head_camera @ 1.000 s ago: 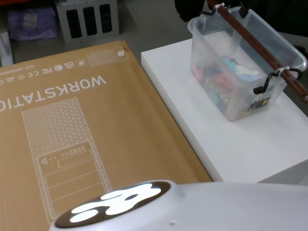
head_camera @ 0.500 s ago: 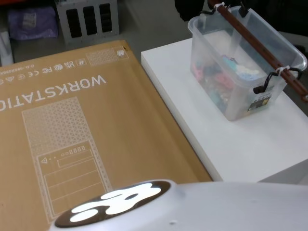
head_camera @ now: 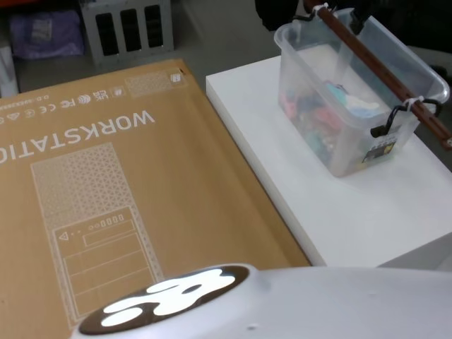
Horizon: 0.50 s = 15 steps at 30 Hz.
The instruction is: Use one hand to grasp the basket and place it at the designated location.
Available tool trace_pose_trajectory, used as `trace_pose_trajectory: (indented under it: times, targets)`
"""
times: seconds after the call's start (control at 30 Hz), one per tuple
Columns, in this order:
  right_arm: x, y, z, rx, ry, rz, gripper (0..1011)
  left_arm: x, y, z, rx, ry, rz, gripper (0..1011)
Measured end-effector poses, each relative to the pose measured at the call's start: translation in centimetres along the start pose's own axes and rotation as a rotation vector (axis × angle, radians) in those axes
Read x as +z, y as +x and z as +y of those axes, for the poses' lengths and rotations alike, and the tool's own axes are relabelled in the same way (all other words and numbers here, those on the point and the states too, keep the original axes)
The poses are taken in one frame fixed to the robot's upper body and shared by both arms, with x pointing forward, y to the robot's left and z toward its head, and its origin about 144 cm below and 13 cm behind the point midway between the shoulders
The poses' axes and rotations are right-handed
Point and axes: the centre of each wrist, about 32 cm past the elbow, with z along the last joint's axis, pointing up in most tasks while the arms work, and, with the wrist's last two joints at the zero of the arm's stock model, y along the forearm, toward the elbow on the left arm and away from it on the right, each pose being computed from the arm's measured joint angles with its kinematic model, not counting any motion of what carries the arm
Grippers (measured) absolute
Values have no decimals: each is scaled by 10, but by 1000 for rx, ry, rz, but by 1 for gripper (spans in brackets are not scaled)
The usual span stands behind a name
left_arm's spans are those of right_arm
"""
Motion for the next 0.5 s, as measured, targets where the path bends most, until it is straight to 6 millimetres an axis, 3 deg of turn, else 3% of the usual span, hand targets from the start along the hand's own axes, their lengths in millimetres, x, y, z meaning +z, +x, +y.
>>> trace_pose_trajectory:
  times: [0.5]
  targets:
    - [-1,15,34,117,-7,-12,1000,0,0,0,0,0,0,0]
